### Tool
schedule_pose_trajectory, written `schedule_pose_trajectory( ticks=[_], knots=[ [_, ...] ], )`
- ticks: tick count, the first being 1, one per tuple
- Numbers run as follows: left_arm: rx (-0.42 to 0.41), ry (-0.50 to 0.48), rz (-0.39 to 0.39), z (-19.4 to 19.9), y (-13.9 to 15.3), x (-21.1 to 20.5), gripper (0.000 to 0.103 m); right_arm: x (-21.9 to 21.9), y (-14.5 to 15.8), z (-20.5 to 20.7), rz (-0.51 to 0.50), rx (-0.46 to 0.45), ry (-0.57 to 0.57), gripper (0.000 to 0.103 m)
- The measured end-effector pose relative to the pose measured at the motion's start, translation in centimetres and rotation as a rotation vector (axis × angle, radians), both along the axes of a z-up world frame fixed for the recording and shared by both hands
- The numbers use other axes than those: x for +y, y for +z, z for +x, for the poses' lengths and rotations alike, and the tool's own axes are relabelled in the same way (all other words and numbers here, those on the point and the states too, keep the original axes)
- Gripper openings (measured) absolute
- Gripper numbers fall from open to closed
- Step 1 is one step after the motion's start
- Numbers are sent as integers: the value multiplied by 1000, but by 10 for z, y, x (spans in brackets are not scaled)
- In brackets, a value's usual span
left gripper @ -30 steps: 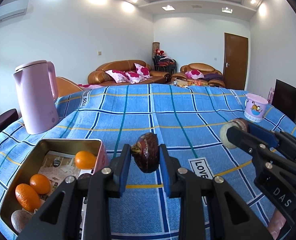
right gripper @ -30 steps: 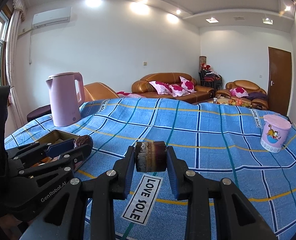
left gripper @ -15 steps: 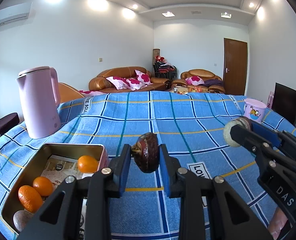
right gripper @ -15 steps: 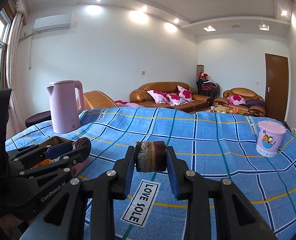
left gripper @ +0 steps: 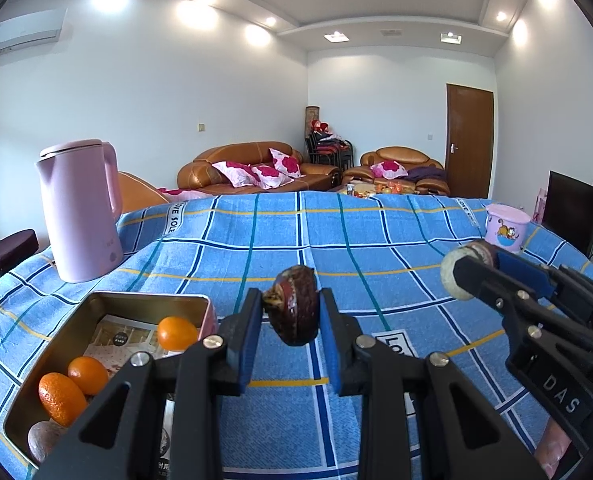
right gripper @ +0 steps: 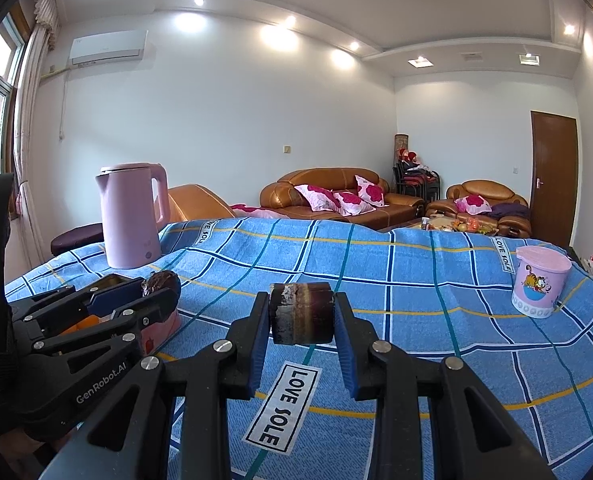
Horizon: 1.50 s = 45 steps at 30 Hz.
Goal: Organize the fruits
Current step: 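Lift the chocolate cake with the left tool while the right tool lifts the layered cake, then carry both cakes over the tin with the left and right tools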
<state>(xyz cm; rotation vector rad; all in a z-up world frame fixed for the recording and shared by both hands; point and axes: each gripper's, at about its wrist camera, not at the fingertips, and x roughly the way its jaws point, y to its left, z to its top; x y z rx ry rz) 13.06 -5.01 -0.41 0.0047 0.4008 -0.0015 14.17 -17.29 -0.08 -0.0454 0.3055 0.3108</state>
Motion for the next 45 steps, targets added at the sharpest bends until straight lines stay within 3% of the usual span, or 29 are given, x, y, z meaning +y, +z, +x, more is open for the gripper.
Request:
schedule_pose_trajectory(
  ticks=[16,45],
  knots=[
    [7,17,-33,-11,6,19,30,30,10,-3,2,8,78,33],
    [85,194,-56,-31,14,127,30,110,26,-7,0,39,263,33]
  ],
)
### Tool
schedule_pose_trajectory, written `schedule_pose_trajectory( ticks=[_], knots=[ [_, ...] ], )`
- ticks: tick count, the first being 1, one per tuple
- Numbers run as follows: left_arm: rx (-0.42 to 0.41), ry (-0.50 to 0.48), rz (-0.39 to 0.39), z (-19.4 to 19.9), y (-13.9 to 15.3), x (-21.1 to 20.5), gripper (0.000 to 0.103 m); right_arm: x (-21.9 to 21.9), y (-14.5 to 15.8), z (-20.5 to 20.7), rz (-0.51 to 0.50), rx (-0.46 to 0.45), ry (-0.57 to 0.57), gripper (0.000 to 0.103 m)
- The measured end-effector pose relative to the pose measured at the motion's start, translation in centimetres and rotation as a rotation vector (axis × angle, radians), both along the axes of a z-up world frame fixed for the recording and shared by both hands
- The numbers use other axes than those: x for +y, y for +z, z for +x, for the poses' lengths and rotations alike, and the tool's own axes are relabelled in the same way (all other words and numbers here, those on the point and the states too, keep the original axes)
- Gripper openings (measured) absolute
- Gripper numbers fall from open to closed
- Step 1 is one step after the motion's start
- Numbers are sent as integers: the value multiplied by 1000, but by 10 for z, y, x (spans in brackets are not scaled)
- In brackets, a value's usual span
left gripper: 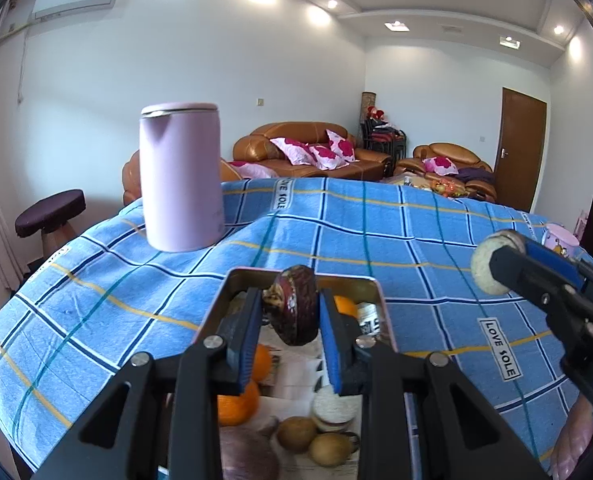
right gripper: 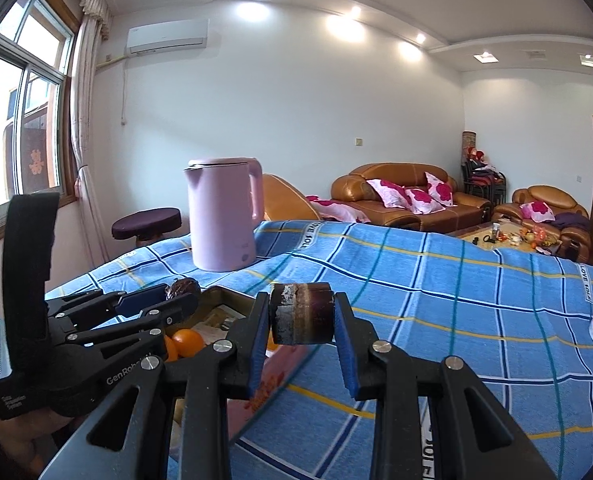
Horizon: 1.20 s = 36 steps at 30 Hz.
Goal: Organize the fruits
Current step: 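Carry both cakes over the tin with the left and right tools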
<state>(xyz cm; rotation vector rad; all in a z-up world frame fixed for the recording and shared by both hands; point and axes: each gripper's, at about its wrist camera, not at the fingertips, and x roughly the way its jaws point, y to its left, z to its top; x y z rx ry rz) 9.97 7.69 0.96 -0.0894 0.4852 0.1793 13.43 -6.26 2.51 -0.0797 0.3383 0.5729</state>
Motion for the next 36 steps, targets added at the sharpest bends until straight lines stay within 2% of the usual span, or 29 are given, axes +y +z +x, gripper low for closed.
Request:
schedule_pose_trajectory(
  ticks=[8,23,36],
  knots=[
    [32,37,-16,1,-7,24,30,23,-5,-3,-25,9,49,33],
    [64,18,-32,6,-17,29,30,57,-26,10,-69,85,81,33],
    [91,-2,-41,10,-24,29,30,69,-38,19,-104,123,87,33]
  ],
)
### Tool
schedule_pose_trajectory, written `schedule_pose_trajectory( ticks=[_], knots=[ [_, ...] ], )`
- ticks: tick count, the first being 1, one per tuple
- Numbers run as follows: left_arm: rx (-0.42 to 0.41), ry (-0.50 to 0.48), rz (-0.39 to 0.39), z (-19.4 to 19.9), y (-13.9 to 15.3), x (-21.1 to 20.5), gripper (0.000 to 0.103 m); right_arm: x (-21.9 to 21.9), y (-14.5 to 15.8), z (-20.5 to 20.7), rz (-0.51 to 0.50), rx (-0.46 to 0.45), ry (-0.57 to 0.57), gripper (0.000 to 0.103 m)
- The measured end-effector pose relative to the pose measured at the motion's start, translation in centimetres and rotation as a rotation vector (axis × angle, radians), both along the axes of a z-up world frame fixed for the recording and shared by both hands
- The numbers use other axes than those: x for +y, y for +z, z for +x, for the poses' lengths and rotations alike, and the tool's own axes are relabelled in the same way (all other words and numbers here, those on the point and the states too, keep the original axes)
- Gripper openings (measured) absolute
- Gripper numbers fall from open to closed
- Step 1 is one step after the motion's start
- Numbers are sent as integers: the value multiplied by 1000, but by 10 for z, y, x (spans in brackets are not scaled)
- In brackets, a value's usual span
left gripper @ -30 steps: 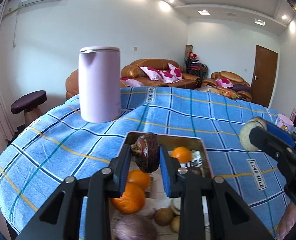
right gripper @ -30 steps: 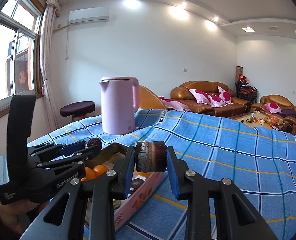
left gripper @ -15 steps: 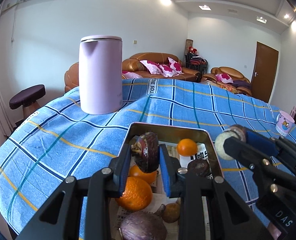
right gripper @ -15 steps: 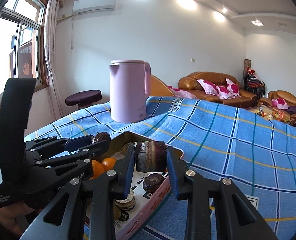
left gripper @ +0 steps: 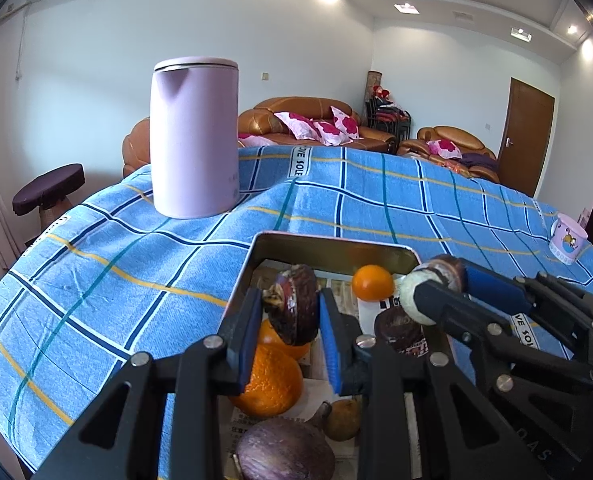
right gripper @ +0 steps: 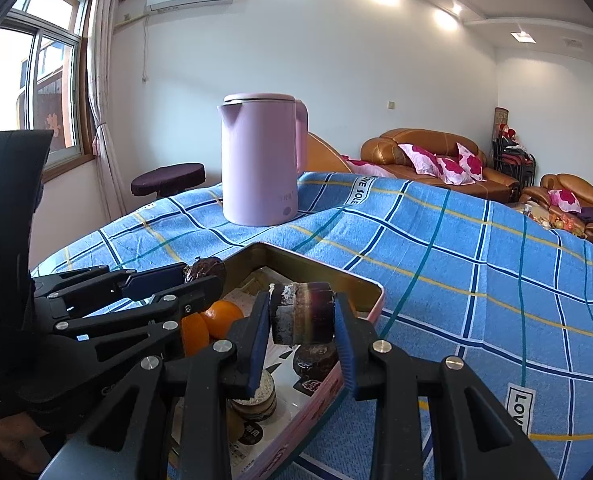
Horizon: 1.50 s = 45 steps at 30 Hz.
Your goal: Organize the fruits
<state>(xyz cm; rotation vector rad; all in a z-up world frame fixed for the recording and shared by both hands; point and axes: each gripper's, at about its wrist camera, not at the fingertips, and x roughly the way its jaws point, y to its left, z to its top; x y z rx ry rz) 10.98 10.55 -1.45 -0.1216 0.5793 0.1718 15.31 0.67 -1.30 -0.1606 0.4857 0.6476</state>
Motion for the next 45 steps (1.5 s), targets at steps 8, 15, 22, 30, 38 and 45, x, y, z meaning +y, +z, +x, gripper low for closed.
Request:
schedule_pose_trajectory(
  ticks=[8,15,22,30,38,45],
  knots=[
    [23,-8,2,4,-6,-1,30,3,-7,4,-14,17,0,33],
    [45,-7,1,6,-11,-1,30,6,-12,10,-26,48,9,33],
    [42,17,-8,2,-10,4,42,8,-16,12,-36,86,21,38],
    [12,32,0,-10,-3,5,67,-1,-13,7,-22,69,-8,41],
    [-53,31,4,-27,14,2,88,-26,4,-6,46,38,-67,60],
    [-77,27,8,-35,24,-5,89,-45,18,-22,74,3,-110,63]
  ],
)
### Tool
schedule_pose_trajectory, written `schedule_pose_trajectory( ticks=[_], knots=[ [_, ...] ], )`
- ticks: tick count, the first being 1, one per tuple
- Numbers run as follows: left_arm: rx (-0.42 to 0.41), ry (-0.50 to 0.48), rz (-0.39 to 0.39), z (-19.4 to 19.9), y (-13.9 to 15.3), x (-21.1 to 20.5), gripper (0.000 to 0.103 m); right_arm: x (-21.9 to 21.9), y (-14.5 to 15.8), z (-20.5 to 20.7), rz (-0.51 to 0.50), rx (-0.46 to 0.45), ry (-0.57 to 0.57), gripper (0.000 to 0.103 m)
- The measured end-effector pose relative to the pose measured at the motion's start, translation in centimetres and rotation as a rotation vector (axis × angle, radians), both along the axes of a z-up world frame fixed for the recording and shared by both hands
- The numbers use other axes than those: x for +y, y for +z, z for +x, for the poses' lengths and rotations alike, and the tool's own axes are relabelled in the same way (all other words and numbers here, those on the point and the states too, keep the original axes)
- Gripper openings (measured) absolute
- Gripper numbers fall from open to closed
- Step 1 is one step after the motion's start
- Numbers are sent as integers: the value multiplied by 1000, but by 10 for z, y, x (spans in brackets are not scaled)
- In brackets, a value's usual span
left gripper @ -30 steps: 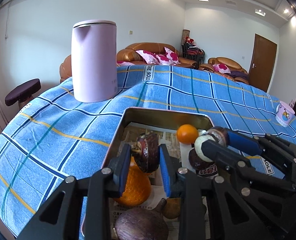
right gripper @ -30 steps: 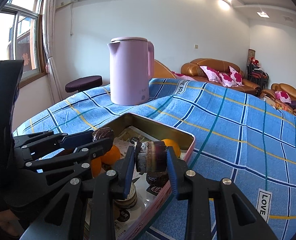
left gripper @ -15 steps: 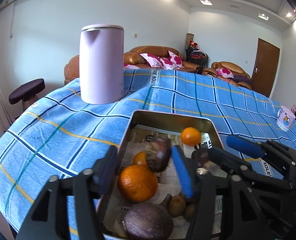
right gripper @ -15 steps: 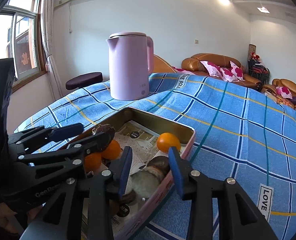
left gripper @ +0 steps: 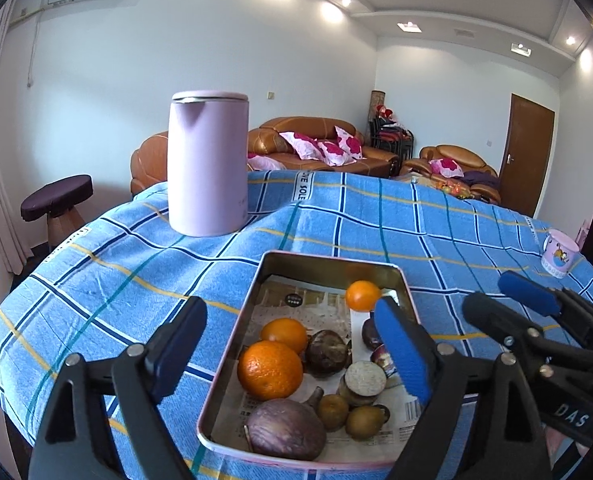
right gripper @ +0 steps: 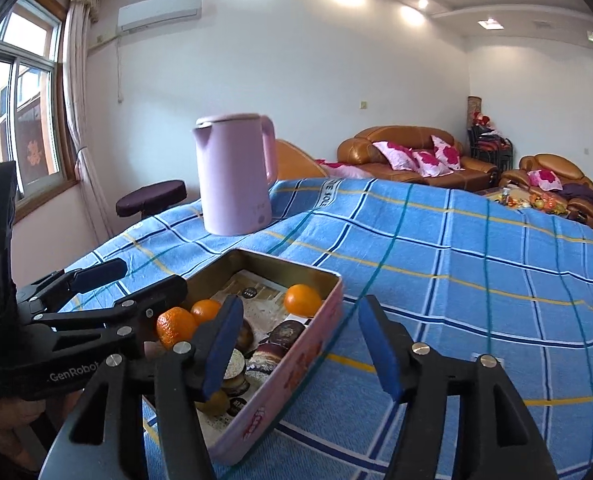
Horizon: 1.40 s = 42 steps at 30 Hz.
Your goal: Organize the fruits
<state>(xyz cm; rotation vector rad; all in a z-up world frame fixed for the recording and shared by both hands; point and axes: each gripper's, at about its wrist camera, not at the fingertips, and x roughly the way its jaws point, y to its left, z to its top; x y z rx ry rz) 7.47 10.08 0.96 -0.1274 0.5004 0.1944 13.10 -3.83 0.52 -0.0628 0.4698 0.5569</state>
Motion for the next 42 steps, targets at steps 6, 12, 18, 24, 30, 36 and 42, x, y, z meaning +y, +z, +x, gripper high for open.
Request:
schedule_pose_trajectory(
  ticks=[6,12,18,24,30,36,42],
  knots=[
    [-20,-6,5,-6,7,-6,91,-14,7,-8,19,-9,-36,65],
    [-39,-12,17,-12,13,-13,94,-25,12,-18,25,-31,-70,66],
    [-45,-21,25,-14,15,-18,94,-34,17,-24,37,-45,-92,67],
    [-48,-23,26,-15,15,-21,94,-40,19,-26,45,-51,-108,68],
    [-44,-29,29,-14,15,-24,94,-44,20,-28,47,-55,-115,68],
    [-44,-32,32,-14,15,-26,94,-45,20,-27,46,-54,-120,68],
    [-43,-33,31,-13,15,-27,94,-46,20,-26,45,-53,-120,69]
  ],
)
